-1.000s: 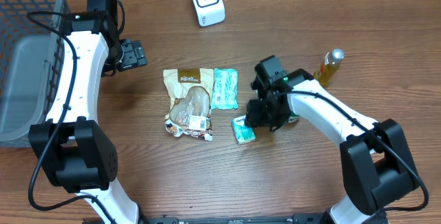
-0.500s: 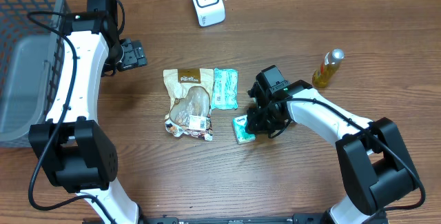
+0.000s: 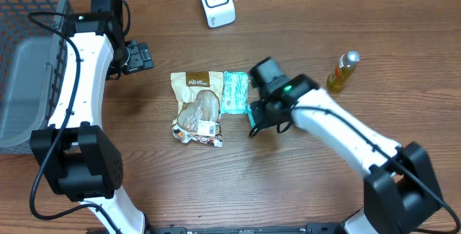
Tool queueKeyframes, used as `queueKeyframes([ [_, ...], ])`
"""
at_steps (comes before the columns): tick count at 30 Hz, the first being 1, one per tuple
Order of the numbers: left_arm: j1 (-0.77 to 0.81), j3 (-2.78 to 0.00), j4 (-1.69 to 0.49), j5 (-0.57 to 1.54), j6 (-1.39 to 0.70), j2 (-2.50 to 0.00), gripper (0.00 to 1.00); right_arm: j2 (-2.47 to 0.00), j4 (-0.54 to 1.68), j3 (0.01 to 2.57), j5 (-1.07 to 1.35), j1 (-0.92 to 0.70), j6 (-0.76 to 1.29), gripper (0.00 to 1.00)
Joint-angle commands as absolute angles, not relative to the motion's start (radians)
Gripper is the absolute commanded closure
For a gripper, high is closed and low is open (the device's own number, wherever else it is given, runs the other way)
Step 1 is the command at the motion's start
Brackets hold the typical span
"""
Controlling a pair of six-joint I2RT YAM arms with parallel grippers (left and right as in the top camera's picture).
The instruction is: Scan the item barcode
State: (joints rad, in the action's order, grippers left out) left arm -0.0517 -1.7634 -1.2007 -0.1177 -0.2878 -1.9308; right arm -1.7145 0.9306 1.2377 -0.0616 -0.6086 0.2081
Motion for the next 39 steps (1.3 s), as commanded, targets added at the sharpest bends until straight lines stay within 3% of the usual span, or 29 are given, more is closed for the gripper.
queueKeyframes([
  [1, -0.039, -1.779, -1.200, -0.131, -0.284, -1.915, 0.00, -1.717, 0.937, 1.243, -0.443, -0.751, 0.205, 0.96],
  [7, -0.038, -1.779, -1.200, -0.130, -0.284, -1.915, 0.00, -1.779, 0.938, 1.243, -0.754, -0.933, 0.240, 0.96],
  [16, -0.038, -1.779, -1.200, -0.130, -0.284, -1.915, 0.00, -1.898, 0.937, 1.243, -0.928, -1.039, 0.244, 0.96],
  [39, -0.039, -1.779, -1.200, -0.130, -0.284, -1.915, 0.01, -1.943, 0.910, 1.190, -0.942, -1.132, 0.262, 0.96],
])
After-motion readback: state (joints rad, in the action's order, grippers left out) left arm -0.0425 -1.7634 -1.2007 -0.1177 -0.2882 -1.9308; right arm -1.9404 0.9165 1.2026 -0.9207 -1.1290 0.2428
